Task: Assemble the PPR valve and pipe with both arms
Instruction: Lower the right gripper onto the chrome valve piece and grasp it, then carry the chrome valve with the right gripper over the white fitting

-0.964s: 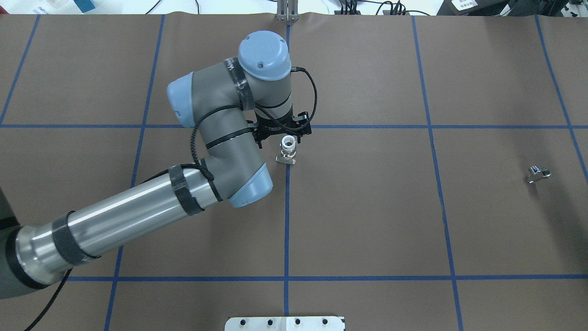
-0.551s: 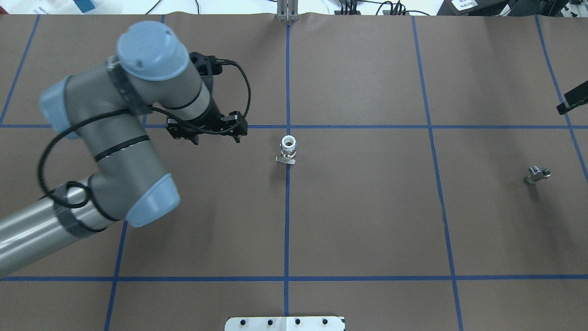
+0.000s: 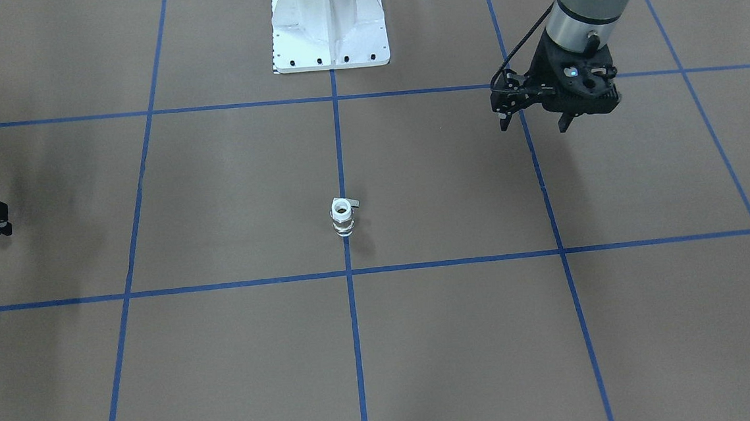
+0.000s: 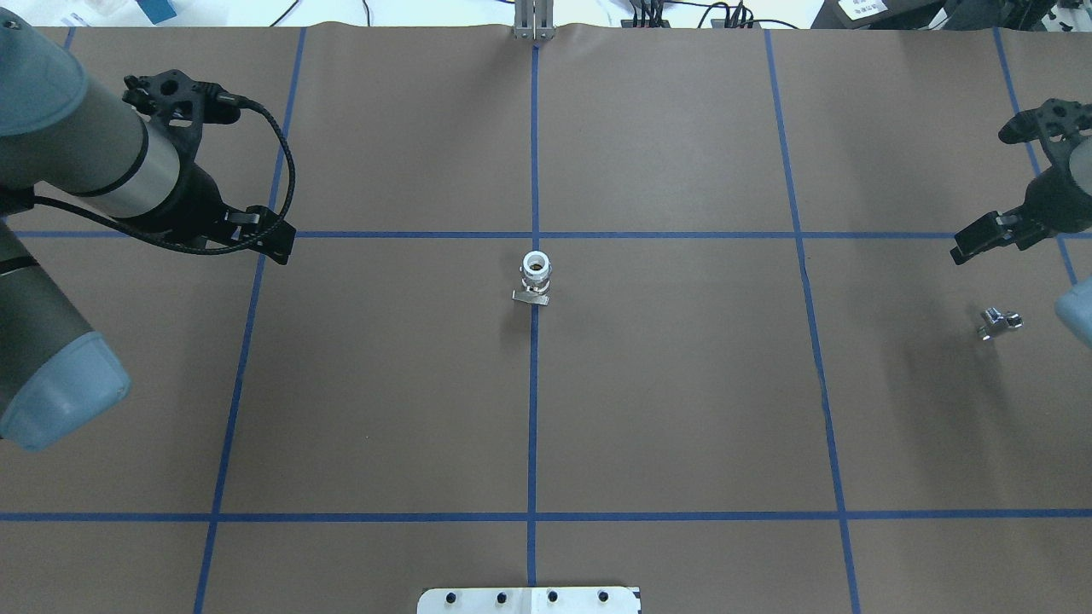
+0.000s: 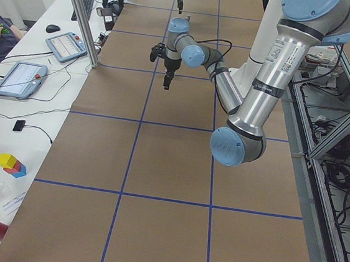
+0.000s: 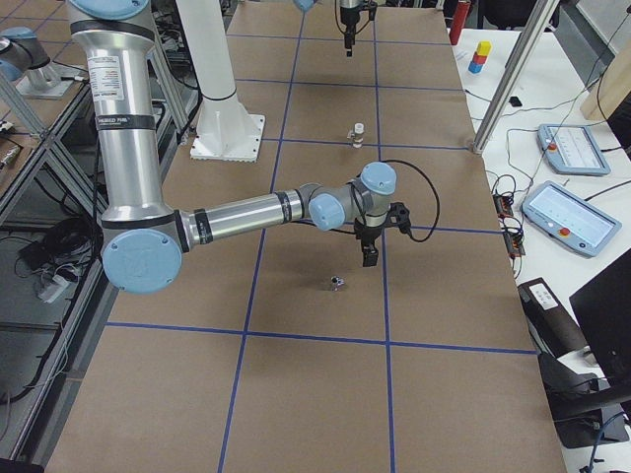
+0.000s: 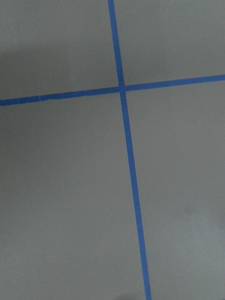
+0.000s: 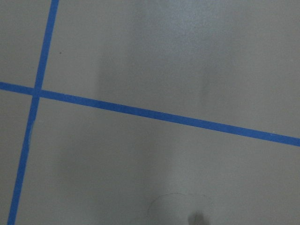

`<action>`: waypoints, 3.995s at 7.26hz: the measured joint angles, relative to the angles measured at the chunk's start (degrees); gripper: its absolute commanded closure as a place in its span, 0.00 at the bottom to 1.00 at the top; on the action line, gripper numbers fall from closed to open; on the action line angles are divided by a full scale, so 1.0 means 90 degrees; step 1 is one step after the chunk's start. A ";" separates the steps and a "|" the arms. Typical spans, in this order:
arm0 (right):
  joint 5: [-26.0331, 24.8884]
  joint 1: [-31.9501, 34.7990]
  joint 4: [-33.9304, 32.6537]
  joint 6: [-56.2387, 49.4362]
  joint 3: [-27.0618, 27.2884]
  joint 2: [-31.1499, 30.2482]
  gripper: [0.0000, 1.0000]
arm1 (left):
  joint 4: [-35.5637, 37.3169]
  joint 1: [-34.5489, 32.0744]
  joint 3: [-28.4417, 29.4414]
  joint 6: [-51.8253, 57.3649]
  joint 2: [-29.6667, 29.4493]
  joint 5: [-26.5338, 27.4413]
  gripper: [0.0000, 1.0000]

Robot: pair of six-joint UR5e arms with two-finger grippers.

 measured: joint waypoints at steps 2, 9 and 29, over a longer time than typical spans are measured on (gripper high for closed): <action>-0.0016 -0.0070 0.0352 -0.0289 -0.0090 -0.0324 0.01 | -0.0003 -0.0047 0.0002 0.0075 0.0077 -0.0007 0.01; 0.0214 -0.0154 0.0329 -0.0657 -0.0298 -0.0638 0.34 | -0.0011 -0.0047 0.0023 0.0084 0.0093 -0.0003 0.01; 0.0916 -0.0111 -0.3850 0.0488 0.1096 0.2718 1.00 | -0.0200 -0.1174 0.0310 0.1975 0.1251 -0.0019 0.01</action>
